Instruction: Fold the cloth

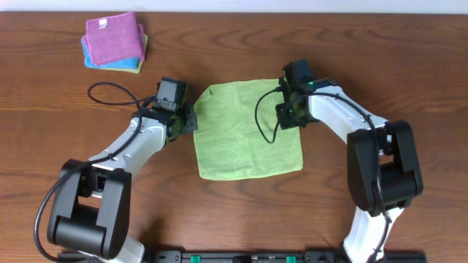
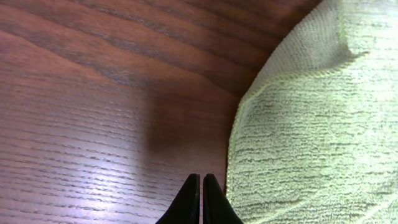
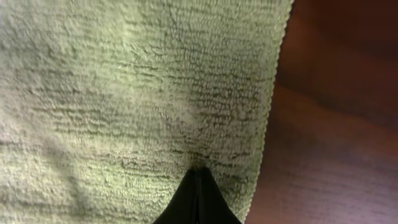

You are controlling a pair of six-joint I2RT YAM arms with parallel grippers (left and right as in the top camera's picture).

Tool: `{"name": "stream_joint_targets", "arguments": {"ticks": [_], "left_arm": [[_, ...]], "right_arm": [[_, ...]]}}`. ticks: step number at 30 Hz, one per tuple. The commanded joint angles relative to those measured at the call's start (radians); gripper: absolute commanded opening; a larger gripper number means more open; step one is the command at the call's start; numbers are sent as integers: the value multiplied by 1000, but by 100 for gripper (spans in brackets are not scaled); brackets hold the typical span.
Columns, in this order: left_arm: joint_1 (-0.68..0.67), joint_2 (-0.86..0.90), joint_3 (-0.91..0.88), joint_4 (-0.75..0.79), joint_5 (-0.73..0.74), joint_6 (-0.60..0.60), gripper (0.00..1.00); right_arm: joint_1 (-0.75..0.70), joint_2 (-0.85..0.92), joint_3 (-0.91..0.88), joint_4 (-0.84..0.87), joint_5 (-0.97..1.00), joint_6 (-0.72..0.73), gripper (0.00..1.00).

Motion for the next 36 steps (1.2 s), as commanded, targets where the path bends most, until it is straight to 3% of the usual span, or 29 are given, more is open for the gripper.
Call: {"name": "stream_joint_targets", "arguments": {"ticks": [1, 23, 25, 27, 28, 29, 31, 36], "left_arm": [[2, -3, 16, -4, 14, -24, 6], [-18, -1, 16, 133, 126, -104, 6], [-21, 2, 16, 135, 127, -104, 6], [-23, 5, 16, 137, 127, -104, 6], [-24, 5, 16, 137, 127, -104, 6], [-26, 5, 16, 140, 127, -104, 6], [-27, 5, 16, 148, 131, -104, 6], [-34, 5, 16, 174, 148, -104, 6]], "right_arm": [[8, 55, -25, 50, 17, 13, 1], [10, 39, -13, -103, -20, 17, 2], [10, 32, -7, -106, -19, 17, 7], [10, 26, 5, -106, -19, 17, 27], [10, 22, 14, -112, -19, 17, 41], [10, 15, 36, -129, -19, 17, 47], [10, 6, 63, -150, -19, 17, 54], [10, -50, 151, -216, -19, 17, 60]]}}
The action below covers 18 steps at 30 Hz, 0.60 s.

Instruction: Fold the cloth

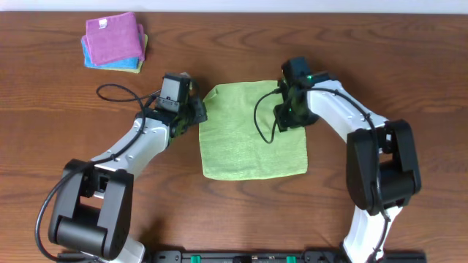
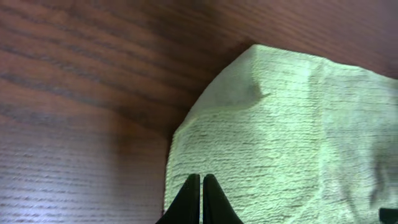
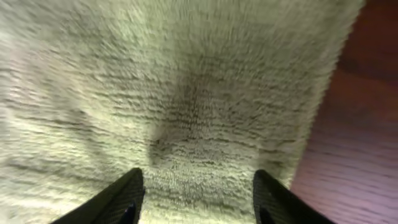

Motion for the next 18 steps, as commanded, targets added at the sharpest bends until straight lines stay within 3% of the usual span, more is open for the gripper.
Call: {"name": "stream_joint_targets", "arguments": {"ticks": [1, 9, 18], "left_arm": [[-13, 5, 16, 10, 14, -5, 6], [-71, 11, 16, 38, 7, -4, 5], [-81, 160, 16, 157, 31, -5, 6]], "right_arm": [[-2, -76, 74, -25, 5, 7, 60], [-2, -245, 106, -109, 6, 18, 61], [-2, -460, 92, -253, 55, 33, 52]]}}
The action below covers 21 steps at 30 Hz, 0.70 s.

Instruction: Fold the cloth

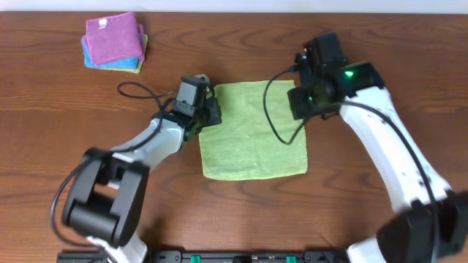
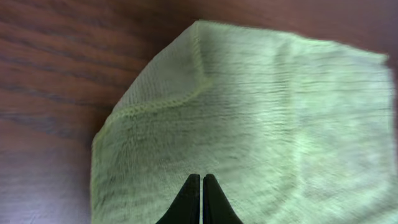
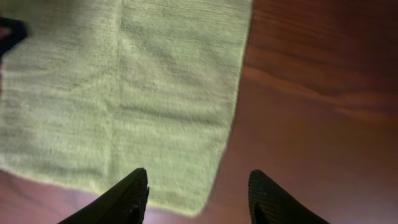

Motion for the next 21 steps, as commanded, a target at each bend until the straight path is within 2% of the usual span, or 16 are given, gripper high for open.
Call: {"name": "stream_joint_targets", "arguments": {"ticks": [1, 10, 16, 21], "left_arm": [[0, 62, 16, 39, 15, -5, 5], [1, 119, 73, 77, -11, 27, 6], [1, 173, 87, 86, -40, 61, 6], [1, 210, 87, 99, -71, 74, 5]], "right_arm": [[-2, -95, -5, -22, 27, 21, 50], [64, -314, -169, -90, 9, 29, 48], [121, -397, -285, -117, -14, 64, 49], [132, -426, -303, -150, -21, 65, 50]]}}
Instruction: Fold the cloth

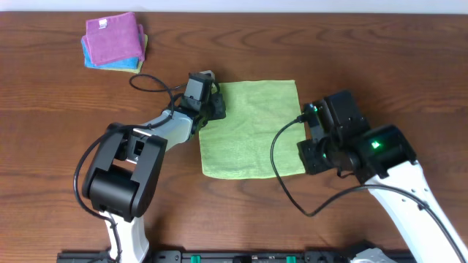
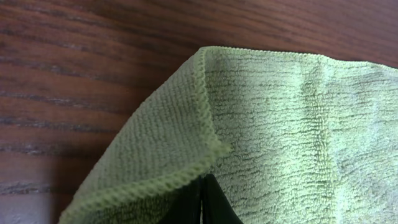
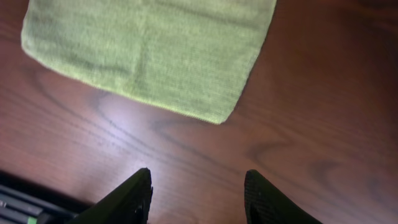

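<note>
The green cloth lies flat as a folded rectangle in the middle of the table. Its far left corner is turned over on itself. My left gripper is shut at that corner, and its fingertips poke in under the stitched edge of the turned flap. My right gripper is open and empty, high above bare wood in front of the cloth's near right corner. The right arm covers that spot in the overhead view.
A stack of folded cloths, magenta on top of blue and yellow, lies at the far left of the wooden table. The left arm's cable loops over the wood beside the cloth. A black rail runs along the near edge.
My right gripper, still open, has moved from the cloth's far right corner to high over the near right corner. My left gripper has moved slightly right onto the far left corner, whose flap now lies over its tips.
Both grippers were shut, the left on the wood at the cloth's left edge, the right pressed on its right part. Then the right stood open on the cloth, then lifted clear. The left stayed shut and has gone to the far left corner; the cloth sits slightly further right.
</note>
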You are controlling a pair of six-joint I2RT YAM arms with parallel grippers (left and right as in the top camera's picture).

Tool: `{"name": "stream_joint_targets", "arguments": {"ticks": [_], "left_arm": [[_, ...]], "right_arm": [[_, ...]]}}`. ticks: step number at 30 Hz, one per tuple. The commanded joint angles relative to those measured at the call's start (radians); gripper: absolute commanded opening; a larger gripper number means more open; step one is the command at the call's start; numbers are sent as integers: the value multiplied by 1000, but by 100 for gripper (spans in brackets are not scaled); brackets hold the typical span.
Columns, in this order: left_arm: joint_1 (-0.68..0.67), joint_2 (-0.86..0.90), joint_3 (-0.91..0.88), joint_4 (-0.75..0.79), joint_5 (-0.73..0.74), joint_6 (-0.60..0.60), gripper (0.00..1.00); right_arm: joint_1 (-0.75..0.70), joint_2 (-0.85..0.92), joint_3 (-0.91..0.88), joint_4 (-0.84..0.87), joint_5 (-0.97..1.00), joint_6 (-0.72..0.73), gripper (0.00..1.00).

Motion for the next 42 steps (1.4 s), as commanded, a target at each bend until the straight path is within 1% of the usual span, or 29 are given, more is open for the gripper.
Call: {"name": "stream_joint_targets", "arguments": {"ticks": [1, 4, 11, 16, 20, 26, 30, 33, 37, 42], "left_arm": [[2, 51, 2, -11, -59, 44, 6], [2, 52, 3, -11, -88, 79, 6], [8, 52, 10, -13, -163, 135, 6], [32, 52, 25, -15, -181, 161, 6], [49, 52, 39, -20, -180, 178, 6], [56, 52, 64, -41, -180, 234, 6], [55, 51, 85, -46, -168, 233, 5], [55, 47, 122, -91, -153, 234, 6], [55, 20, 206, -214, -151, 253, 5], [55, -85, 280, -377, -151, 256, 5]], "right_arm": [[9, -27, -2, -26, -11, 23, 50], [9, -26, -9, -58, -11, 23, 54], [9, -26, -84, -92, -18, 50, 55], [9, -26, -170, -35, -71, 88, 56], [9, -26, -214, 4, -77, 136, 57], [9, -26, -243, 49, -91, 154, 59], [9, -26, -250, 98, -120, 154, 60], [9, -23, -262, 129, -119, 154, 59], [8, -22, -295, 194, -118, 148, 59], [-1, -22, -298, 244, -104, 142, 59]]}}
